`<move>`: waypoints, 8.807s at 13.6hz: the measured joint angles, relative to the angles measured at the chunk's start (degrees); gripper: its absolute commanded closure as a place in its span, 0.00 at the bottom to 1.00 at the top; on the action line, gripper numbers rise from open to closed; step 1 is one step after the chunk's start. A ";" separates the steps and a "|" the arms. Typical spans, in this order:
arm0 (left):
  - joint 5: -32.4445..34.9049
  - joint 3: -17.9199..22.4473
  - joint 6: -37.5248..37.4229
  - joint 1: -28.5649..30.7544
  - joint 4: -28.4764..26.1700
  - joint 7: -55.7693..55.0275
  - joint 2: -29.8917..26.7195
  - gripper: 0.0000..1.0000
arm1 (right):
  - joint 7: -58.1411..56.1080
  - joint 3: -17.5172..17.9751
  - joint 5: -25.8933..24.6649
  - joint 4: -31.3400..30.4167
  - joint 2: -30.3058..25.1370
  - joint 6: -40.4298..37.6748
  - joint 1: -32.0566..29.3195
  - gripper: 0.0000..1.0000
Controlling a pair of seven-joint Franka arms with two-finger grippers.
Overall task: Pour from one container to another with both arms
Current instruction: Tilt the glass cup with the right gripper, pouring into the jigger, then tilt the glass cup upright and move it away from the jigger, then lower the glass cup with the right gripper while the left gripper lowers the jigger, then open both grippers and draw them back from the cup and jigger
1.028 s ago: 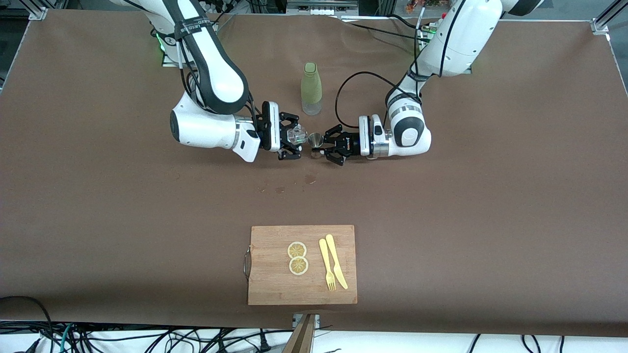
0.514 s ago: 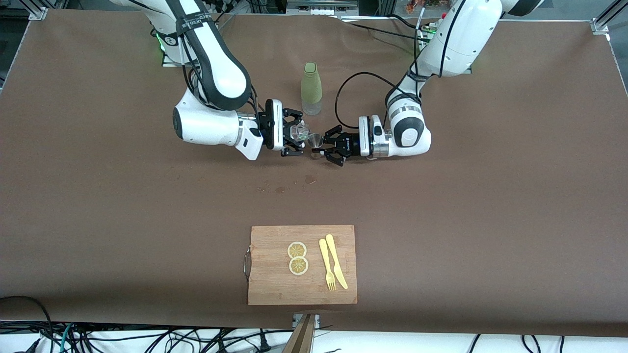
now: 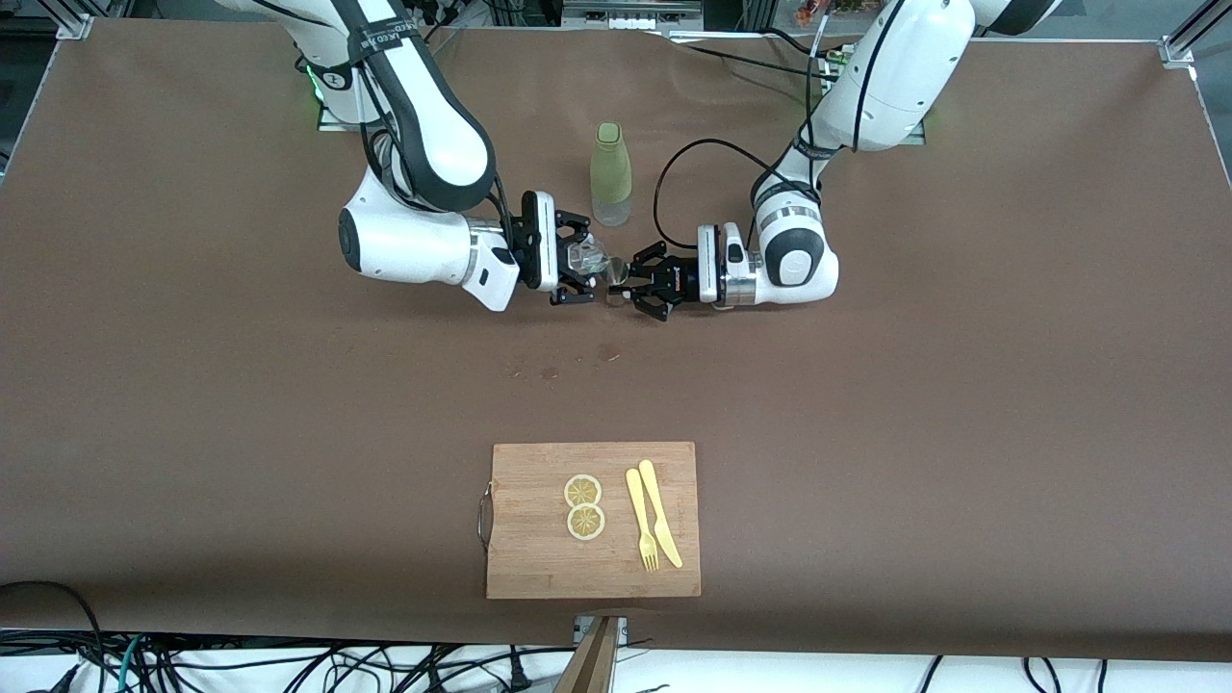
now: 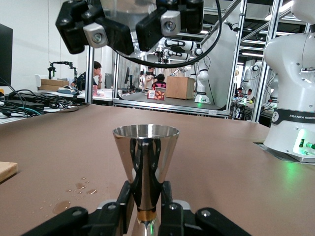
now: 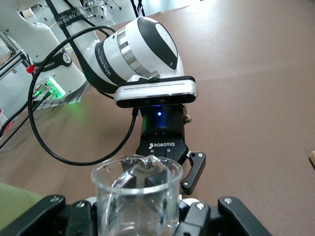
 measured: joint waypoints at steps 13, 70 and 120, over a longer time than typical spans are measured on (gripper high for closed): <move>-0.53 0.09 0.56 -0.01 0.71 0.33 0.00 1.00 | 1.05 1.08 -5.27 -0.12 0.16 -1.49 -0.14 1.00; 34.59 1.91 -8.36 20.20 7.92 -21.08 -3.73 1.00 | -24.66 7.41 -8.97 2.43 1.88 -41.87 -40.22 1.00; 77.30 13.53 -38.50 49.47 41.33 -38.48 12.22 0.00 | -48.18 2.76 -37.34 31.62 28.28 -45.71 -66.57 0.01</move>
